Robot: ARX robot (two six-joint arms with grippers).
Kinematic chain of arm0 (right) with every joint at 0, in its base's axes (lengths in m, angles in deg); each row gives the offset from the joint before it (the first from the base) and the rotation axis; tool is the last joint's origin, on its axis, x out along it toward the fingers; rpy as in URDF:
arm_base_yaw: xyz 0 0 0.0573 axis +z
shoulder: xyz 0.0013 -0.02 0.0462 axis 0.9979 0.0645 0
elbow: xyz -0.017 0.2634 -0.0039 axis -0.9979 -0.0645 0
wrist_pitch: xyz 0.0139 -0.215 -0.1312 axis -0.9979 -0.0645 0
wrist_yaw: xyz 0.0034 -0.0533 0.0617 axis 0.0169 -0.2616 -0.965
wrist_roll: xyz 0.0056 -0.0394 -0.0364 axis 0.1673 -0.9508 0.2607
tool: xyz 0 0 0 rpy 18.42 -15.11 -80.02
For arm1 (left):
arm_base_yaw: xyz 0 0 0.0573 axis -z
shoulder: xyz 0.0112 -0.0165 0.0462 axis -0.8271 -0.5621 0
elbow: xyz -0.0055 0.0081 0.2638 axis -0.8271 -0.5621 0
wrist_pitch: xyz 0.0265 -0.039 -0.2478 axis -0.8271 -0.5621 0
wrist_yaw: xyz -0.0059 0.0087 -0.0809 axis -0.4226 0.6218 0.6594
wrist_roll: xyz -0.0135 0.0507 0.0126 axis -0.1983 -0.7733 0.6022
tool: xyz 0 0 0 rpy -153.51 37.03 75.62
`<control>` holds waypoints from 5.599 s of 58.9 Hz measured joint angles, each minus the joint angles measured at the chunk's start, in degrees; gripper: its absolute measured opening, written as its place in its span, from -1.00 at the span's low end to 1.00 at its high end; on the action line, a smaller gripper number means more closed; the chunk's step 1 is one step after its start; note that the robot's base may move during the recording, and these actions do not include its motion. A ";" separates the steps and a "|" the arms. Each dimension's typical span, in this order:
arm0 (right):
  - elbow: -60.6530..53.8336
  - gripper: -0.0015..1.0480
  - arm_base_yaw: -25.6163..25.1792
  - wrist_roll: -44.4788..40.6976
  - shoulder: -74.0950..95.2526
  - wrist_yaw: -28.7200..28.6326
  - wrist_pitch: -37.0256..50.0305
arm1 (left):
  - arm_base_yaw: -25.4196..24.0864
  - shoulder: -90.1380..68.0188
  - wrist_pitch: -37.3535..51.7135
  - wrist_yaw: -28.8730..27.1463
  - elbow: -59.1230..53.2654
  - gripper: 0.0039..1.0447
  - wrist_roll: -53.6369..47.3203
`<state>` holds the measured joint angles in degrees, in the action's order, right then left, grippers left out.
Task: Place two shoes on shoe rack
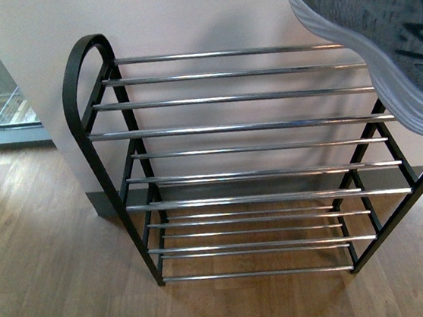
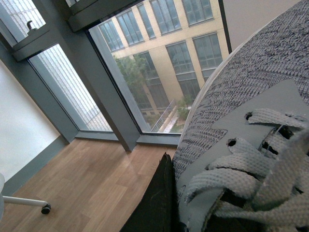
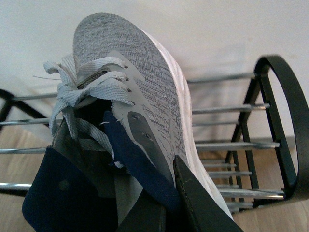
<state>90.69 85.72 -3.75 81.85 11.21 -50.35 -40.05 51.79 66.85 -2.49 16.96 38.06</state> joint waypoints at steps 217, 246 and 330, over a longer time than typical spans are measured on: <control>-43.67 -0.97 0.37 -16.13 -69.61 -5.14 1.57 | 0.00 0.00 0.00 -0.04 0.00 -0.98 0.00; -43.65 -0.97 0.37 -16.13 -80.65 -5.14 -9.75 | 0.00 0.00 0.00 -0.11 0.00 -0.98 0.00; -43.65 0.82 0.48 -16.15 -80.76 -5.11 -9.86 | 15.50 -78.66 -51.69 29.59 81.44 -0.98 57.09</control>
<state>47.04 86.21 -19.90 1.09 6.10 -60.21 -24.56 -26.87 15.16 27.10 98.39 95.15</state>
